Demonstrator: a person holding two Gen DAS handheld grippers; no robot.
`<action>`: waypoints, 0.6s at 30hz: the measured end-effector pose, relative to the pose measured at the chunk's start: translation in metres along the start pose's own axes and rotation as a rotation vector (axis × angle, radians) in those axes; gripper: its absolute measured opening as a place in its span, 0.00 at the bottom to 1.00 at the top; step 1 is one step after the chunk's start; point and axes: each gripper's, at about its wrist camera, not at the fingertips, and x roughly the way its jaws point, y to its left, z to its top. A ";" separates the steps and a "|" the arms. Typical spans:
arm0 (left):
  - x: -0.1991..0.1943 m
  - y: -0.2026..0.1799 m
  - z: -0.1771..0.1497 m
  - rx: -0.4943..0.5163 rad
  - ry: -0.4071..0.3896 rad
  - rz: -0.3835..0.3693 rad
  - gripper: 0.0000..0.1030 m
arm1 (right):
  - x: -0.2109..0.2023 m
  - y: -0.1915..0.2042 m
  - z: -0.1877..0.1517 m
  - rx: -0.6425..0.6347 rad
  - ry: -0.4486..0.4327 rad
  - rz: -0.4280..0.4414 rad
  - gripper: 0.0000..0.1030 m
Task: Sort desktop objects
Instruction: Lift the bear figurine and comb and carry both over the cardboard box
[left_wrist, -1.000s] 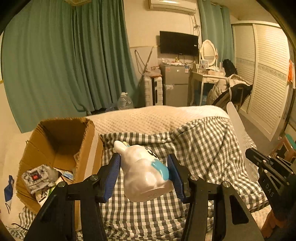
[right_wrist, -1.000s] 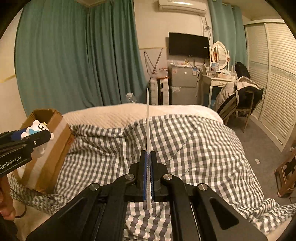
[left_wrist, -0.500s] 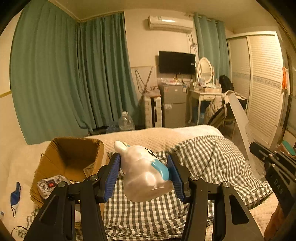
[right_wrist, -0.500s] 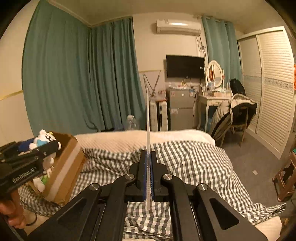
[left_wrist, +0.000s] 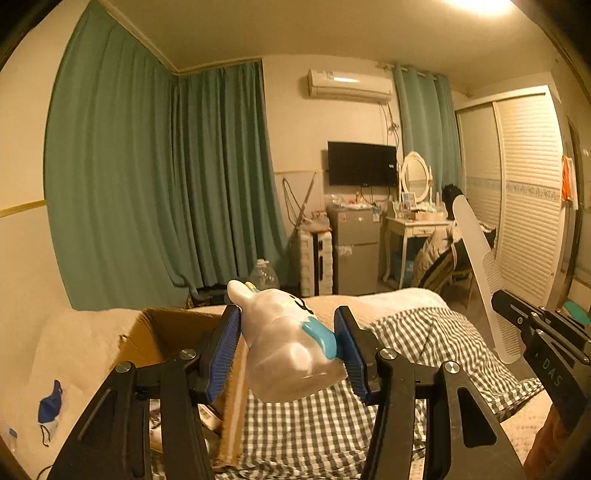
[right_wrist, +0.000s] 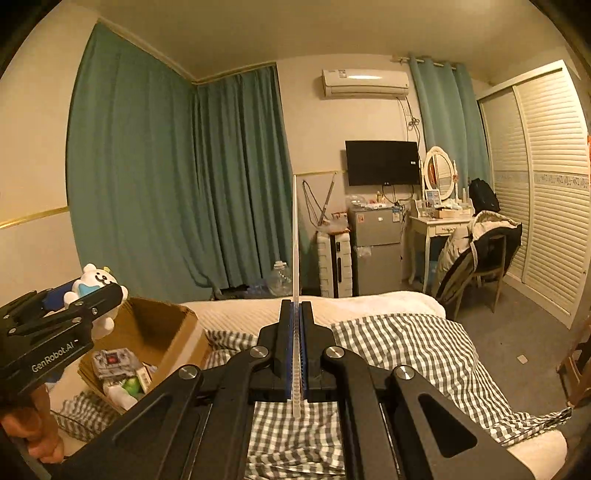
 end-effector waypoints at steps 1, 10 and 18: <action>-0.003 0.004 0.002 -0.003 -0.006 0.001 0.52 | -0.003 0.003 0.002 0.001 -0.008 0.003 0.02; -0.025 0.043 0.011 -0.013 -0.058 0.036 0.52 | -0.015 0.054 0.018 -0.015 -0.067 0.048 0.02; -0.038 0.079 0.014 -0.033 -0.083 0.073 0.52 | -0.017 0.108 0.028 -0.038 -0.102 0.112 0.02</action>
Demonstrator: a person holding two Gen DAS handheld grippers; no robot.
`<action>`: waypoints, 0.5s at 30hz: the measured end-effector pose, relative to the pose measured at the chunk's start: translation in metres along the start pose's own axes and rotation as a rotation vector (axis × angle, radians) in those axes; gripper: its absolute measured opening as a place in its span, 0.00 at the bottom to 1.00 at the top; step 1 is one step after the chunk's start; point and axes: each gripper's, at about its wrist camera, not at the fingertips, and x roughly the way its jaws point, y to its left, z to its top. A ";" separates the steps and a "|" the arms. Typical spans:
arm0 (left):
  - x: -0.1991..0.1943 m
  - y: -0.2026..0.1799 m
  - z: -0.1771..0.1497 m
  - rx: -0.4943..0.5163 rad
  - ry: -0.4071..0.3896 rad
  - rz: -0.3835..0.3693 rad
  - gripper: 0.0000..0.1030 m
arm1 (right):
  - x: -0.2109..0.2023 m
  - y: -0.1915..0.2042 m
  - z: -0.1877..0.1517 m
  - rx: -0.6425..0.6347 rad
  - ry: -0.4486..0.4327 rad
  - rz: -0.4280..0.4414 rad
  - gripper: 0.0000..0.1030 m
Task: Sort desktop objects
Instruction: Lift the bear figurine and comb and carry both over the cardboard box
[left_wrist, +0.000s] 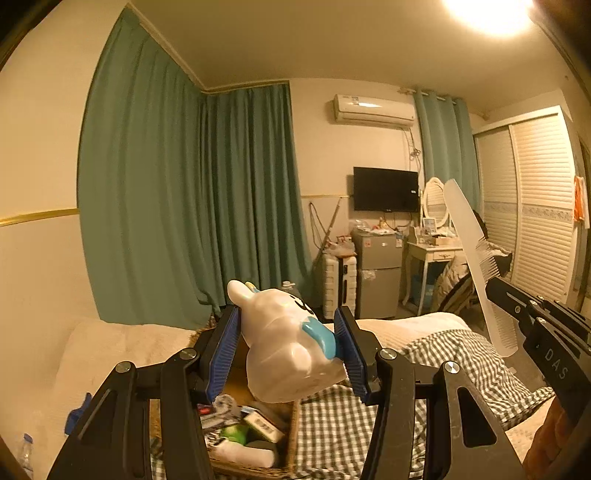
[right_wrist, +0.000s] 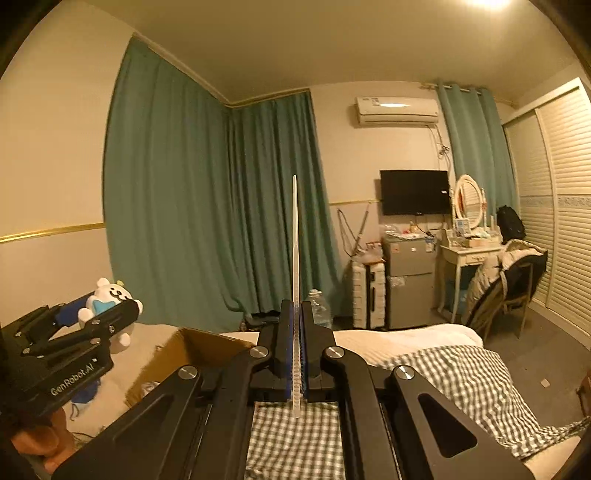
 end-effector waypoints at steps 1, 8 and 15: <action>0.000 0.005 0.000 -0.005 -0.002 0.005 0.52 | 0.001 0.005 0.000 -0.003 -0.005 0.007 0.02; 0.000 0.033 -0.004 -0.029 -0.004 0.030 0.52 | 0.007 0.039 0.004 -0.035 -0.019 0.051 0.02; 0.011 0.061 -0.009 -0.052 0.006 0.060 0.52 | 0.024 0.064 0.001 -0.057 -0.011 0.089 0.02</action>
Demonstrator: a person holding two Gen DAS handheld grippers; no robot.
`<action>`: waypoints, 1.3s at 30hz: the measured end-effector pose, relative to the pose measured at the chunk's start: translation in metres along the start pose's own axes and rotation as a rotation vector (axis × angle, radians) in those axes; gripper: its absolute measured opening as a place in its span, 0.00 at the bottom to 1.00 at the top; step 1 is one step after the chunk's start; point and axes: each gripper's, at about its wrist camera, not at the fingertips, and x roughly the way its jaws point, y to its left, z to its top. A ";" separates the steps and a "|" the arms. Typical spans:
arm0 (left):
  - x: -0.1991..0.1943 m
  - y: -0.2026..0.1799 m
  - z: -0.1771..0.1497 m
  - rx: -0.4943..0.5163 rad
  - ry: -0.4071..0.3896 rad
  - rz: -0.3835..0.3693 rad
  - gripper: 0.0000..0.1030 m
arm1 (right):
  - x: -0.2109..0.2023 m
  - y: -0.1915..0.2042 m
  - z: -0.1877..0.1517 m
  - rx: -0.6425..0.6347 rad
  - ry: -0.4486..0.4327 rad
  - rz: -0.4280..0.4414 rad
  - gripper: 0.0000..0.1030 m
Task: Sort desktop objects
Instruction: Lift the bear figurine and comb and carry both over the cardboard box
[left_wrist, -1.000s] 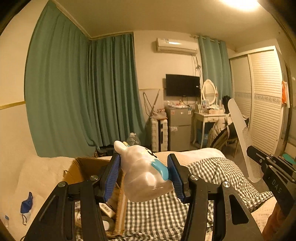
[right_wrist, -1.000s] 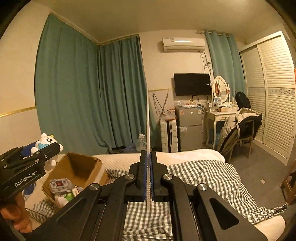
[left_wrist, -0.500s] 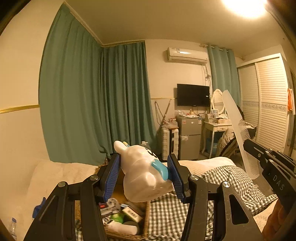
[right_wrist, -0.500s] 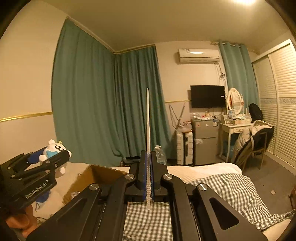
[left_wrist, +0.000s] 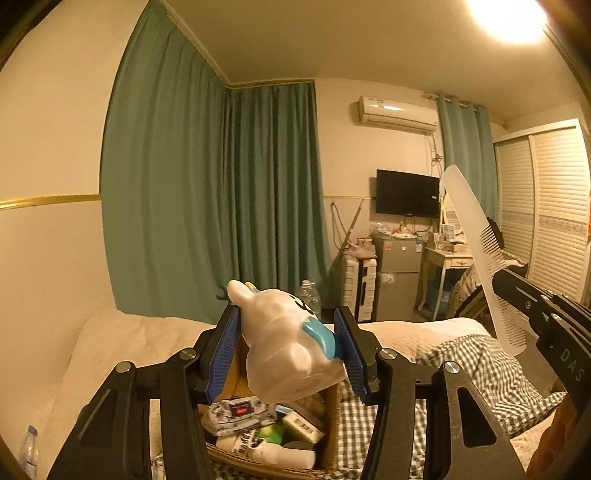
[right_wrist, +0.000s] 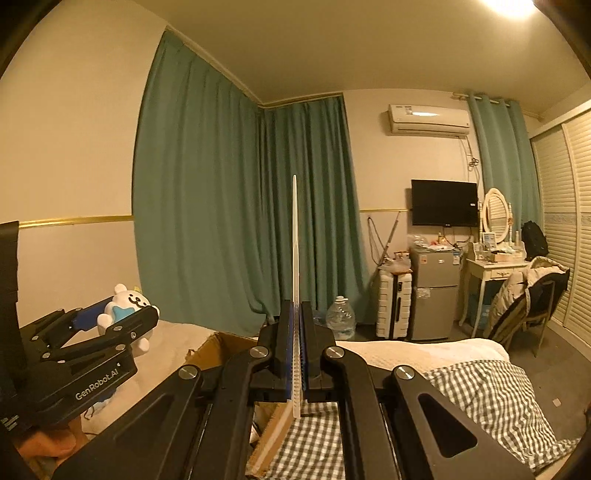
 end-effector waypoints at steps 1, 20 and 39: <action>0.002 0.003 -0.001 -0.003 0.002 0.005 0.52 | 0.003 0.003 0.000 -0.001 0.000 0.006 0.02; 0.072 0.031 -0.011 -0.015 0.082 0.063 0.52 | 0.092 0.024 -0.018 0.008 0.072 0.093 0.02; 0.169 0.056 -0.071 -0.023 0.277 0.096 0.52 | 0.192 0.049 -0.090 -0.018 0.266 0.136 0.02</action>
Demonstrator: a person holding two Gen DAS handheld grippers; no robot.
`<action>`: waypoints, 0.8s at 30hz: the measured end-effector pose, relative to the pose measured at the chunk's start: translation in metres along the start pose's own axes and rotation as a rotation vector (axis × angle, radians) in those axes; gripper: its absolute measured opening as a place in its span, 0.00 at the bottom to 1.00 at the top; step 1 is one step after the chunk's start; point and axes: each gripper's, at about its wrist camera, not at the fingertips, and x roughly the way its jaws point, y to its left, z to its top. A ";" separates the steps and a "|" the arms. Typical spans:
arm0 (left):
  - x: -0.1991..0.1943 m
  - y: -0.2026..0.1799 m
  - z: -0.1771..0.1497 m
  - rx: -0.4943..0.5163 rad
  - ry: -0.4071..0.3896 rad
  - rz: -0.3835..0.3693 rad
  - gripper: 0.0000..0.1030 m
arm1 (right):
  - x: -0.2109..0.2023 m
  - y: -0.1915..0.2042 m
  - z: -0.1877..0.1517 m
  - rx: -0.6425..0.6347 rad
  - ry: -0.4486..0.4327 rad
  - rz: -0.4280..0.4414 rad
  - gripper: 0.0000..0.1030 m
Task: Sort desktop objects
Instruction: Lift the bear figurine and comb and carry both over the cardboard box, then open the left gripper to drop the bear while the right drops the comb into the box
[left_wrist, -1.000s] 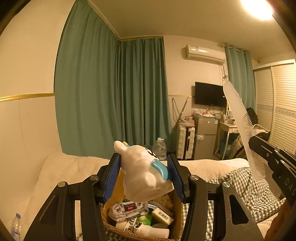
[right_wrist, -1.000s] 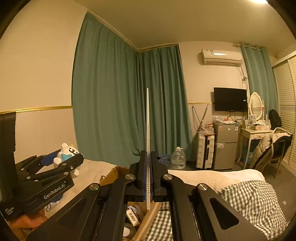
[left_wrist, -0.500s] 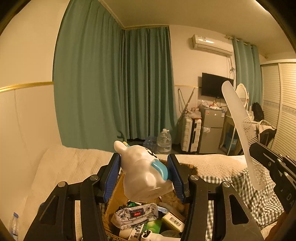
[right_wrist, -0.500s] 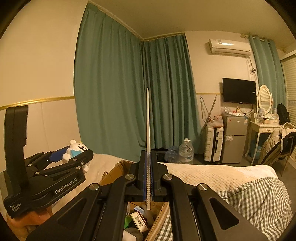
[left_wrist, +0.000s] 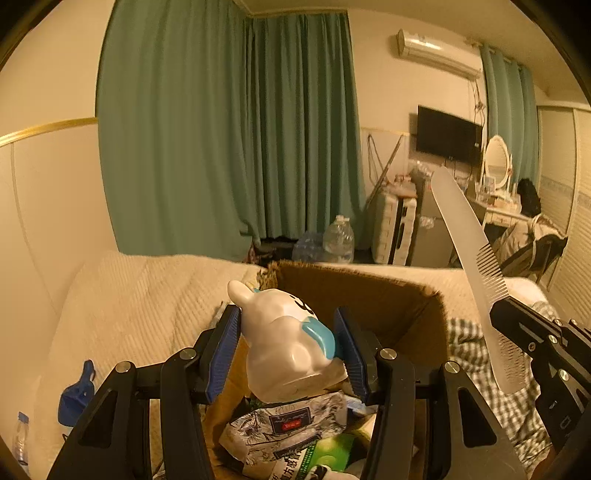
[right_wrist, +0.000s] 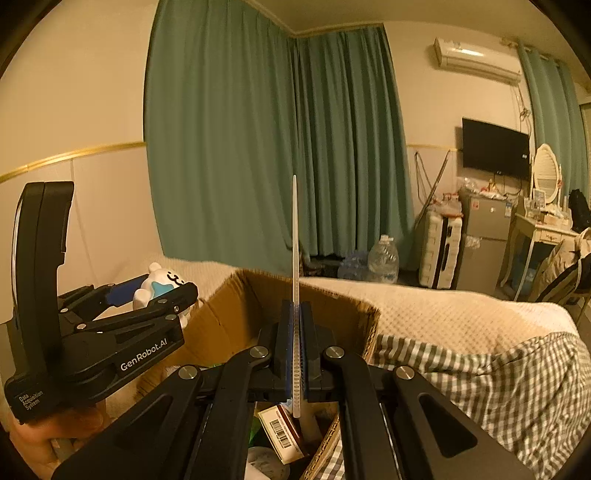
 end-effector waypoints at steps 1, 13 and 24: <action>0.004 0.000 -0.002 0.001 0.009 0.001 0.52 | 0.006 -0.001 -0.003 0.002 0.011 0.003 0.02; 0.066 -0.008 -0.032 0.045 0.149 0.004 0.52 | 0.083 -0.005 -0.041 0.034 0.143 0.038 0.02; 0.096 -0.004 -0.037 0.026 0.278 -0.023 0.52 | 0.133 -0.008 -0.060 0.027 0.282 0.084 0.02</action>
